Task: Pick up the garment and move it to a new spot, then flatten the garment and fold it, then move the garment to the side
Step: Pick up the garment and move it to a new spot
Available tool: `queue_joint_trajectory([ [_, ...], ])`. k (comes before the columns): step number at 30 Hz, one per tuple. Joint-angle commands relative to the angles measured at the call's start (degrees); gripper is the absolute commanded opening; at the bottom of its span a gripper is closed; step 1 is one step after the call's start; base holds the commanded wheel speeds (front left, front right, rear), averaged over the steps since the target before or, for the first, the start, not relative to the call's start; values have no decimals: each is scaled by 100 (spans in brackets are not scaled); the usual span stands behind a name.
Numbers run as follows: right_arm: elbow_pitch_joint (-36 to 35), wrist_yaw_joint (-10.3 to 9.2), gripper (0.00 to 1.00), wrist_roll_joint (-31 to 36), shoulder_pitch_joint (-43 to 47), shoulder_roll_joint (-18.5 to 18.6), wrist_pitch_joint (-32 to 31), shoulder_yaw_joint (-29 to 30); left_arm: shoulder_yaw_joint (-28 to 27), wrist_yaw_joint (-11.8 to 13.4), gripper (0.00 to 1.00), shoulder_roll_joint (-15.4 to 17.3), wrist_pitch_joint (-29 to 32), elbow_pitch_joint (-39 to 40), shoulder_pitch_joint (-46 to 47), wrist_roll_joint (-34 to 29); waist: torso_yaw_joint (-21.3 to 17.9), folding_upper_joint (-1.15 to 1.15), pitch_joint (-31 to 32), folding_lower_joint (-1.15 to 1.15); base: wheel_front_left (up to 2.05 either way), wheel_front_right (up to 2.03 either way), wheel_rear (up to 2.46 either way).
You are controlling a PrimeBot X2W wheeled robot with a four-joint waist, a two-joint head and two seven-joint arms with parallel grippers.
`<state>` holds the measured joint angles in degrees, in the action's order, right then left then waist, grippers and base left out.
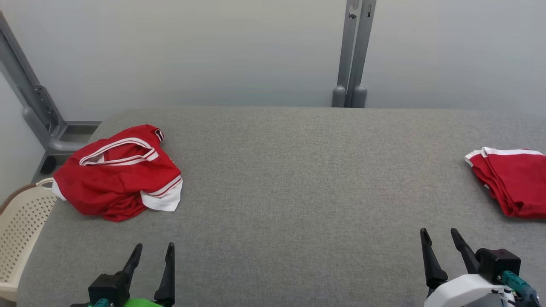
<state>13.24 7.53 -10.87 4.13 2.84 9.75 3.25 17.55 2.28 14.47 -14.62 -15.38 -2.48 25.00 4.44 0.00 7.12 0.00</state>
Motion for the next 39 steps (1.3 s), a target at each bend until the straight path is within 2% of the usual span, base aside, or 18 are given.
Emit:
queue_joint_trajectory([
  [1,5,-8,100,-45,11,13,53,-17,-11,22,100,56,25,-4,77,28,77,0,-9,0,0,0,0],
  [8,50,-8,100,-146,10,12,118,-171,-9,48,100,125,75,2,85,39,480,0,-21,0,0,0,0],
  [17,150,-8,100,-221,-36,13,233,-397,-83,182,100,310,214,174,-68,64,1277,0,-47,0,0,0,0],
  [24,203,-8,100,-288,-89,13,274,-551,-182,240,100,441,234,314,-186,118,1650,0,-63,0,0,0,0],
  [31,249,-8,100,-317,-147,14,304,-740,-216,347,100,478,285,496,-300,162,1908,0,-80,0,0,0,0],
  [39,209,-8,100,-265,-119,14,278,-780,-344,470,100,370,310,657,-376,338,1970,0,-103,0,0,0,0],
])
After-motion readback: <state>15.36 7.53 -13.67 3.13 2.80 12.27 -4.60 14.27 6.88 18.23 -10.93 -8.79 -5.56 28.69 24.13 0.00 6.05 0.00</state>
